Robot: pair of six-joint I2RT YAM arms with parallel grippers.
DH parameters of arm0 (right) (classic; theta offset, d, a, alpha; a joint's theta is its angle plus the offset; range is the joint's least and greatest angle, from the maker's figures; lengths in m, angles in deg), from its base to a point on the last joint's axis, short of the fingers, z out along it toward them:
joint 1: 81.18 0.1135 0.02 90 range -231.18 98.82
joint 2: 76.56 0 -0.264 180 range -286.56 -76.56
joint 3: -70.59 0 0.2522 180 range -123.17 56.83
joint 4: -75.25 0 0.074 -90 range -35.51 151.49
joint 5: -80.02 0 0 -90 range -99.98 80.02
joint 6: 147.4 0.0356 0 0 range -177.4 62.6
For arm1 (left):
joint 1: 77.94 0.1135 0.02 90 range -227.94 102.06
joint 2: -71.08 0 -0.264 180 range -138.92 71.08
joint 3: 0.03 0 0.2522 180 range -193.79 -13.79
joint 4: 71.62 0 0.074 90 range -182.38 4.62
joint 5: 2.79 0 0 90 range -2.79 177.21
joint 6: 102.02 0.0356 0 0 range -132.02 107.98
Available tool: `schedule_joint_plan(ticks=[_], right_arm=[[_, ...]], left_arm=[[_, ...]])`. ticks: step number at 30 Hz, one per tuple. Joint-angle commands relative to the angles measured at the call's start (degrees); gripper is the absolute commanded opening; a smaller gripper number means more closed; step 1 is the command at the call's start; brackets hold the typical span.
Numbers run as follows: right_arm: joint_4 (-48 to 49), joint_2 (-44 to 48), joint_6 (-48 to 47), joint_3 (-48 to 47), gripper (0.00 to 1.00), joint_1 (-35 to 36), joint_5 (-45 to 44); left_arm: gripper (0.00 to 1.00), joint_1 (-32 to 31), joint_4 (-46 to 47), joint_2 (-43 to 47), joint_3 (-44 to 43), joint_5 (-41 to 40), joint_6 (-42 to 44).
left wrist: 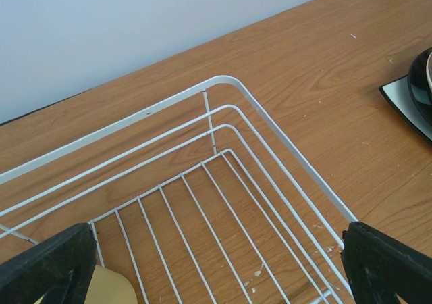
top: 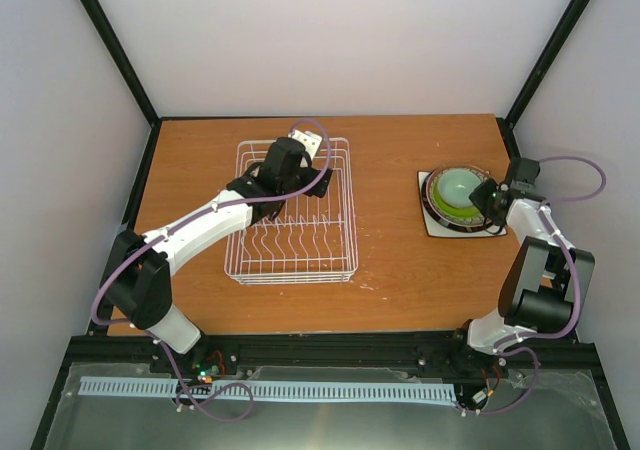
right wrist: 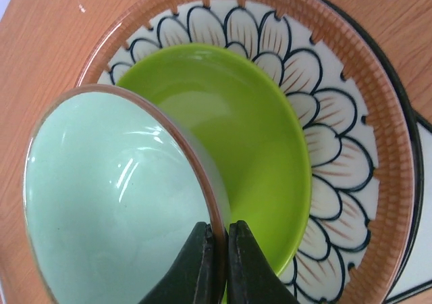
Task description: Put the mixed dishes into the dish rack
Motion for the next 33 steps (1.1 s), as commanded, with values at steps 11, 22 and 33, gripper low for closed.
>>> schedule_joint_plan(ticks=[11, 22, 33], right_arm=[[24.9, 14.5, 10.4, 9.6, 0.03, -0.2, 34.0], [73.4, 13.7, 45.7, 18.0, 0.03, 2.3, 57.7], [117.4, -2.6, 75.7, 19.4, 0.03, 15.4, 53.3]], left_arm=[[1.0, 10.1, 16.0, 7.0, 6.8, 39.9, -11.5], [1.0, 11.7, 56.3, -5.7, 11.4, 74.4, -43.8], [1.0, 11.7, 115.8, -26.0, 7.5, 78.3, -92.8]])
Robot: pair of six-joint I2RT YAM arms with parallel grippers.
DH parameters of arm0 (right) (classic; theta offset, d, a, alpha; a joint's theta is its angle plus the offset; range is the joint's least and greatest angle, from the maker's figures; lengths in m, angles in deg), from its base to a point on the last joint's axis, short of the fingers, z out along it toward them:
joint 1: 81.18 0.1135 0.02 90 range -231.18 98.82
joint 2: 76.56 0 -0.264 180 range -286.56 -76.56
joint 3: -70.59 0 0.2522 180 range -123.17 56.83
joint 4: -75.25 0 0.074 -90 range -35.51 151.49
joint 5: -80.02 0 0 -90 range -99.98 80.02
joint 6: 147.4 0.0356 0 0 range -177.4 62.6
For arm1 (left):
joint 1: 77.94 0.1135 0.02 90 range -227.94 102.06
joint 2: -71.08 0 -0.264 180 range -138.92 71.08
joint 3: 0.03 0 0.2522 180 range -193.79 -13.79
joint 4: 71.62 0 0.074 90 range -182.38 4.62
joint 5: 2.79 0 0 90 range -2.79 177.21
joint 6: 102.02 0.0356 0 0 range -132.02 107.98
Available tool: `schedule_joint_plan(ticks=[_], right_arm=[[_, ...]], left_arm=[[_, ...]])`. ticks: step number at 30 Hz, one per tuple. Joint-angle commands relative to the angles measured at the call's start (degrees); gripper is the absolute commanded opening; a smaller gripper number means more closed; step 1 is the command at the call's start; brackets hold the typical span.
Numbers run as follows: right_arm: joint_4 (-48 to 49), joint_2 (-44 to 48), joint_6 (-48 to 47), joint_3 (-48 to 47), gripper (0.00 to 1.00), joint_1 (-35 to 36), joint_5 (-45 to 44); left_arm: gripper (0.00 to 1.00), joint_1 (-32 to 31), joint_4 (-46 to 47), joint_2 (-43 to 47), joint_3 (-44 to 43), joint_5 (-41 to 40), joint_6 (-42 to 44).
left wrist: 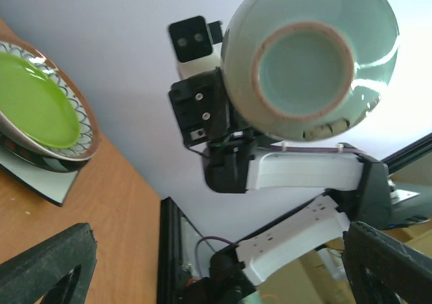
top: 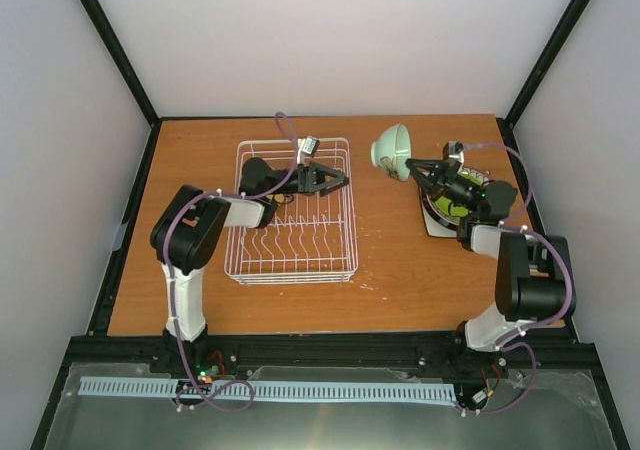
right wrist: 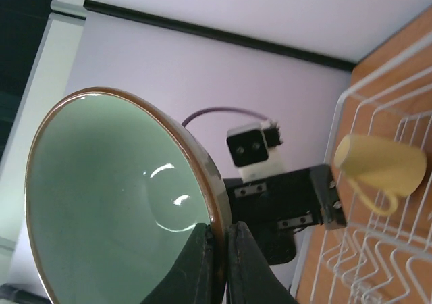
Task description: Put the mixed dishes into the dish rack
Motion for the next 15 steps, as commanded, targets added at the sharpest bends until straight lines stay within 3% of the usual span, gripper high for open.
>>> schedule_joint_plan(ticks=[1, 9, 13, 15], right_arm=[[17.5, -3.4, 8.3, -0.4, 0.03, 4.5, -2.1], [17.5, -9.0, 6.8, -3.8, 0.03, 9.8, -4.1], [17.5, -10.9, 5.7, -4.6, 0.03, 11.4, -5.1], [17.5, -11.9, 5.6, -5.0, 0.03, 12.1, -5.4]], left_arm=[[1.0, 0.1, 28.9, -3.0, -4.0, 1.8, -20.4], [0.99, 0.1, 23.8, 2.7, -2.3, 1.3, -15.5], [0.84, 0.1, 21.2, 4.6, -2.9, 2.0, -13.9], [0.82, 0.0, 20.2, 5.0, -3.0, 2.3, -13.3]])
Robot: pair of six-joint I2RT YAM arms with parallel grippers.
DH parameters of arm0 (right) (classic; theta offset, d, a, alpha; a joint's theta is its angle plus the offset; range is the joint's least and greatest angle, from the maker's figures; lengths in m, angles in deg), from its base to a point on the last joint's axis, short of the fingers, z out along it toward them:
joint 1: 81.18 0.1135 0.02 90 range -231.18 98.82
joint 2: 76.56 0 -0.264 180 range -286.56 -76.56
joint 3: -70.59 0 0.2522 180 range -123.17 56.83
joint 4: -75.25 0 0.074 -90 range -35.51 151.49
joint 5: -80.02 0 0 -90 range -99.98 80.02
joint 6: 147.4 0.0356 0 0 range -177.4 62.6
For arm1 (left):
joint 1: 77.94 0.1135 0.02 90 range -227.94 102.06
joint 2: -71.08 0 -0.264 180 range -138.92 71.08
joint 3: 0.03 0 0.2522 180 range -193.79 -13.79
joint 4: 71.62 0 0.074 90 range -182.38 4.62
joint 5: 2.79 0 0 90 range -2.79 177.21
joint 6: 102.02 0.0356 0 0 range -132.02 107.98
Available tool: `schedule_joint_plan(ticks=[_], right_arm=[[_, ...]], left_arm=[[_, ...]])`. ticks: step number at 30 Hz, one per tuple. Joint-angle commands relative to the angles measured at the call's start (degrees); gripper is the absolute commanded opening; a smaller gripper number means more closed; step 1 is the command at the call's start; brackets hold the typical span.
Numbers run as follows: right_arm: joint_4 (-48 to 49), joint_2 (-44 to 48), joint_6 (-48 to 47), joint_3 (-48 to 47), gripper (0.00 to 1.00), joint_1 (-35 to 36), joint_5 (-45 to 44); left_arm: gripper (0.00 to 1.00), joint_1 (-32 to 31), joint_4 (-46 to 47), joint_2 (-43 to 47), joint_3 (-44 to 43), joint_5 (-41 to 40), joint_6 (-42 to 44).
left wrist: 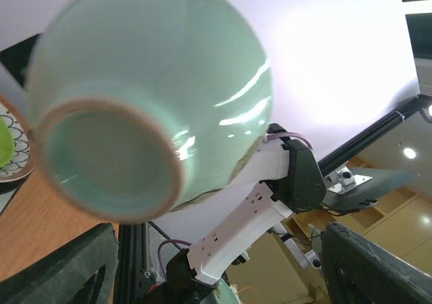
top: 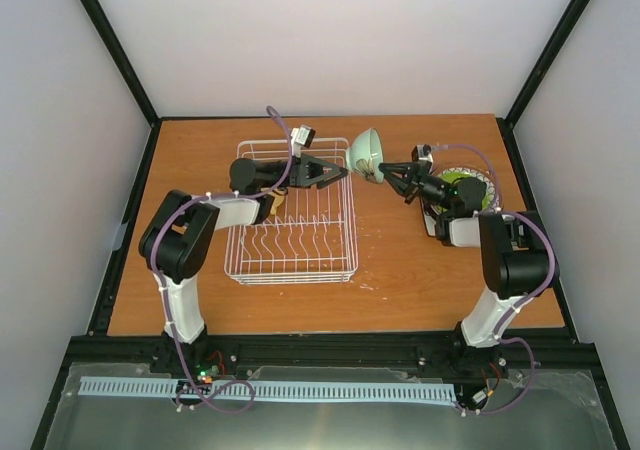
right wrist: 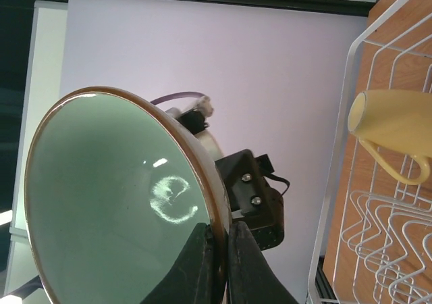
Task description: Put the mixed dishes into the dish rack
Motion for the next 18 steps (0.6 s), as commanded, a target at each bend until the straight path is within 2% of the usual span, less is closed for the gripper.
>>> schedule_joint_plan(ticks=[1, 6, 11, 18], right_arm=[[10.4, -1.3, -0.7, -2.7, 0.03, 2.0, -2.8], [10.4, -2.6, -0.6, -4.3, 0.03, 4.0, -3.6], [10.4, -3.2, -0.3, -5.7, 0.03, 5.6, -3.8], [10.4, -4.5, 0.0, -6.6, 0.03, 7.5, -3.5]], left_arm=[[0.83, 0.0, 8.3, 2.3, -1.7, 0.8, 2.2], [0.85, -0.1, 5.7, 2.9, -1.0, 0.7, 4.6], [0.93, -0.2, 3.3, 3.0, -0.6, 0.1, 6.9], [0.93, -0.3, 0.5, 2.6, -0.7, -0.5, 9.4]])
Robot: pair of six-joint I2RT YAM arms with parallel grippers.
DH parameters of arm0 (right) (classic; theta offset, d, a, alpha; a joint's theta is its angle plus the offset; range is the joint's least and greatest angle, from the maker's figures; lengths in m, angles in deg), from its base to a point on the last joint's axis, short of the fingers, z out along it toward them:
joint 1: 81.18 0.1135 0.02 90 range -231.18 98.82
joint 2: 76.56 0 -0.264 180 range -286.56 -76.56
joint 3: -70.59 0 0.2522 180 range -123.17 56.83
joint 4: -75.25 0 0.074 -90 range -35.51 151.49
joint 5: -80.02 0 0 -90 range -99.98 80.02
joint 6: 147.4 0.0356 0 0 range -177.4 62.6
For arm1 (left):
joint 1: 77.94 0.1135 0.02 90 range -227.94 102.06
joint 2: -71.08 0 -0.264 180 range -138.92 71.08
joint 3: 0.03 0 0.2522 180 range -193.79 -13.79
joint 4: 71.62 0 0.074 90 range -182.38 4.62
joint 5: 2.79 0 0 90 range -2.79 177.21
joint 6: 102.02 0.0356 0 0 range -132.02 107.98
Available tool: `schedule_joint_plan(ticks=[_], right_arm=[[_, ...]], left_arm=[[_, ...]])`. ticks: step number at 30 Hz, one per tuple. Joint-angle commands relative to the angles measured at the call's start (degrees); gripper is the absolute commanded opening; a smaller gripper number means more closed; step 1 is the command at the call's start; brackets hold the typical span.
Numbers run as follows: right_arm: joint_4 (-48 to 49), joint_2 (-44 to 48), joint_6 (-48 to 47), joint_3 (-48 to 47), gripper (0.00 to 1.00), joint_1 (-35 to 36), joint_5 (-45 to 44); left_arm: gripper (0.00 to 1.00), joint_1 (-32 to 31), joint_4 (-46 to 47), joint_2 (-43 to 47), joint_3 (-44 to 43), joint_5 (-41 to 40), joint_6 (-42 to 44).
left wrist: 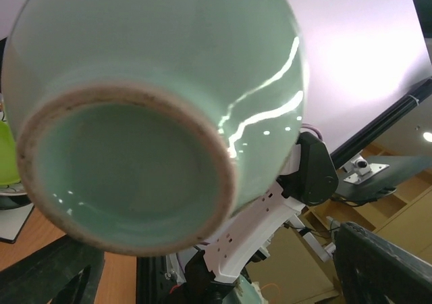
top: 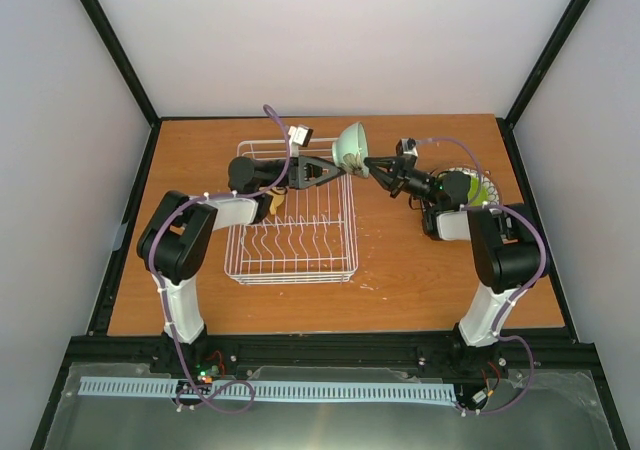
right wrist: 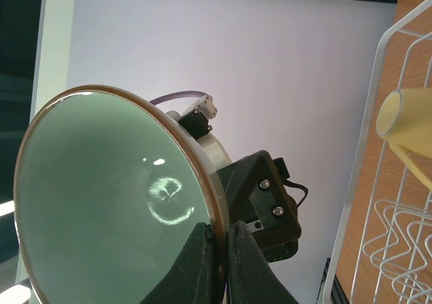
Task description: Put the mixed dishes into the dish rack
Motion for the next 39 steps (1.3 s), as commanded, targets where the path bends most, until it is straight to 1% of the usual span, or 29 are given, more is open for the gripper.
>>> schedule_joint_plan(ticks=[1, 5, 10, 11, 15, 16, 17, 18, 22, 23, 26, 30, 35, 37, 39], right_arm=[[10.3, -1.1, -0.1, -1.9, 0.03, 2.4, 0.4], [10.3, -1.6, -0.1, -1.7, 0.03, 3.0, 0.8], [10.3, -1.3, -0.5, -0.4, 0.03, 3.2, 1.6], [10.3, -1.2, -0.5, -0.1, 0.03, 3.2, 1.6], [10.3, -0.8, -0.9, 1.1, 0.03, 3.2, 1.9], [10.3, -0.8, -1.0, 1.2, 0.03, 3.2, 2.0], [10.3, -0.8, -0.9, 1.3, 0.03, 3.2, 2.2], [10.3, -0.8, -1.0, 1.4, 0.03, 3.2, 2.2], [10.3, -0.6, -1.0, 1.6, 0.03, 3.3, 2.6], [10.3, -0.6, -1.0, 1.6, 0.03, 3.3, 2.8], [10.3, -0.5, -1.1, 1.9, 0.03, 3.4, 3.0], [10.3, -0.2, -1.1, 2.3, 0.03, 3.5, 3.0], [10.3, 0.5, -0.9, 2.4, 0.03, 3.5, 3.6], [10.4, 0.6, -0.9, 2.5, 0.03, 3.5, 3.8], [10.3, 0.7, -0.9, 2.8, 0.03, 3.5, 4.0]], left_arm=[[0.93, -0.5, 1.0, 1.2, -0.8, -0.9, 4.0], [0.92, -0.5, -0.4, 1.5, -0.9, -1.1, 5.4], [0.9, -0.4, -6.4, 3.4, -0.5, -1.3, 10.0], [0.87, -0.3, -8.0, 4.1, -0.2, -1.5, 11.2], [0.71, 0.0, -15.6, 7.4, 0.3, -2.8, 17.3], [0.69, 0.0, -17.9, 8.3, 0.2, -3.2, 19.0], [0.69, 0.0, -20.2, 9.0, 0.1, -3.6, 20.8], [0.7, 0.0, -22.0, 9.6, 0.0, -4.0, 22.1], [0.87, 0.0, -26.3, 11.1, -0.3, -5.5, 25.7], [0.87, 0.0, -27.0, 11.3, -0.5, -5.7, 26.3], [0.87, 0.0, -28.2, 11.6, -0.6, -6.3, 27.2], [0.8, 0.0, -29.5, 12.1, -0.3, -7.3, 28.6], [0.74, 0.0, -32.3, 13.4, -0.2, -8.8, 31.4], [0.74, 0.1, -33.6, 13.7, -0.5, -9.0, 32.5], [0.79, 0.1, -34.4, 14.1, -0.5, -9.3, 33.1]])
